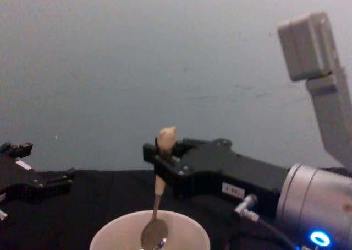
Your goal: Pick up the stirring spoon with one hand, stir inside the cup, then place it back in its original position.
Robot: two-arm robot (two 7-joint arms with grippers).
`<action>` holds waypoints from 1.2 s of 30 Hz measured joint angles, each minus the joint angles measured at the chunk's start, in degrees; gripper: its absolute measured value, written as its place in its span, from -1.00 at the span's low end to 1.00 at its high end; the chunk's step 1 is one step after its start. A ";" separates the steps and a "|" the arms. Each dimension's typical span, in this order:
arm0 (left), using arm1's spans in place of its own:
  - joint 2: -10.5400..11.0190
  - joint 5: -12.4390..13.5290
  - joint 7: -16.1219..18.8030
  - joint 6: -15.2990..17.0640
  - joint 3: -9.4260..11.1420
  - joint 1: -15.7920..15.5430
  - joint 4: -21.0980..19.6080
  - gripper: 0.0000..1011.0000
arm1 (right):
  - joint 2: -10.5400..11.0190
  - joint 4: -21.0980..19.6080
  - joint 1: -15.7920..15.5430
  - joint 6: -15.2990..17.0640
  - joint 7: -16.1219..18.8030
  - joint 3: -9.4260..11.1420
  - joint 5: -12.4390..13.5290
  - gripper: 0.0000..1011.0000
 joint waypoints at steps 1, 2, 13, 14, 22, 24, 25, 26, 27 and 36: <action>0.00 0.00 0.00 0.00 0.00 0.00 0.00 0.98 | 0.08 -0.30 -0.08 -0.12 0.02 0.13 0.10 -0.66; 0.00 0.00 0.00 0.00 0.00 0.00 0.00 0.98 | 0.17 -0.62 -0.14 -0.25 0.05 0.25 0.22 -0.66; 0.00 0.00 0.00 0.00 0.00 0.00 0.00 0.98 | 1.26 -5.35 -1.28 -2.22 -0.94 2.40 1.02 -0.66; 0.00 0.00 0.00 0.00 0.00 0.00 0.00 0.98 | 1.37 -5.80 -1.34 -2.38 -1.26 2.76 0.99 -0.66; 0.00 0.00 0.00 0.00 0.00 0.00 0.00 0.98 | 1.66 -7.58 -1.59 -2.78 -2.95 4.81 0.82 -0.66; 0.00 0.00 0.00 0.00 0.00 0.00 0.00 0.98 | 1.70 -7.94 -1.64 -2.85 -3.26 5.25 0.76 -0.66; 0.00 0.00 0.00 0.00 0.00 0.00 0.00 0.98 | 1.76 -8.30 -1.70 -2.88 -3.56 5.66 0.68 -0.66; 0.00 0.00 0.00 0.00 0.00 0.00 0.00 0.98 | 1.81 -8.62 -1.76 -2.89 -3.85 6.02 0.60 -0.66; 0.00 0.00 0.00 0.00 0.00 0.00 0.00 0.98 | 1.87 -8.83 -1.82 -2.89 -4.01 6.26 0.54 -0.66; 0.00 0.00 0.00 0.00 0.00 0.00 0.00 0.98 | 2.78 -11.49 -3.37 -2.20 -6.36 9.26 -0.25 -0.66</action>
